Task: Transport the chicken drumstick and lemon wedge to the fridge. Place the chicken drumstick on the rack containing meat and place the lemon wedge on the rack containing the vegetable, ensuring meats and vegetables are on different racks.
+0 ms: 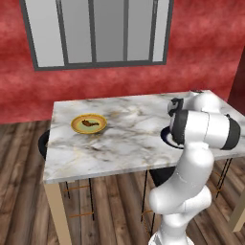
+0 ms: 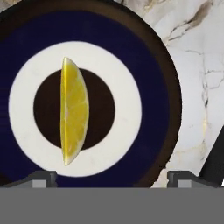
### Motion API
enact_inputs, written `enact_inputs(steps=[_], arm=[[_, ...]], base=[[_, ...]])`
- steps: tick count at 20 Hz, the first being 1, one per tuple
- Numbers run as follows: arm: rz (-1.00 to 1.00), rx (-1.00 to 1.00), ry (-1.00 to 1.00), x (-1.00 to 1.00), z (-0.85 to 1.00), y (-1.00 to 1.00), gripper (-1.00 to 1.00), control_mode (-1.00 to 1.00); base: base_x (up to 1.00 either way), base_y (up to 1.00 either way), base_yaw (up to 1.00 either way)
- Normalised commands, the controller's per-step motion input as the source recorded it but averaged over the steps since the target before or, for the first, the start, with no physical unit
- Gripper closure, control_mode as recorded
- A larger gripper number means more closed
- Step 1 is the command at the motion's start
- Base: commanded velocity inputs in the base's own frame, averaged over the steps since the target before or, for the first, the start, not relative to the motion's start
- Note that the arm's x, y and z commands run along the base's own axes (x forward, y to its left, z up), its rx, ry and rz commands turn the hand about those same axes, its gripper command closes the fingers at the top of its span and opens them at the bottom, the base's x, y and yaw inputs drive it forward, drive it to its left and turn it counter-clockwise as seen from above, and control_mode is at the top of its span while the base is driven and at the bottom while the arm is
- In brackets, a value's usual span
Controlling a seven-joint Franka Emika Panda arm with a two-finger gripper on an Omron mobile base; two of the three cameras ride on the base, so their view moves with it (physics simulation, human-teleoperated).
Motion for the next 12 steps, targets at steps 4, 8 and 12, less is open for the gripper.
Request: enact_inputs(steps=[4,8,12], arm=[[0.00,0.00,0.00,0.31,-0.26,-0.05,-1.00,-1.00],[0.00,0.01,0.00,0.33,-0.21,-0.08,-1.00,-1.00],[0.00,0.00,0.00,0.21,-0.13,-0.10,-1.00,-1.00]], base=[[0.00,0.00,0.00],[0.00,0.00,0.00],[0.00,0.00,0.00]])
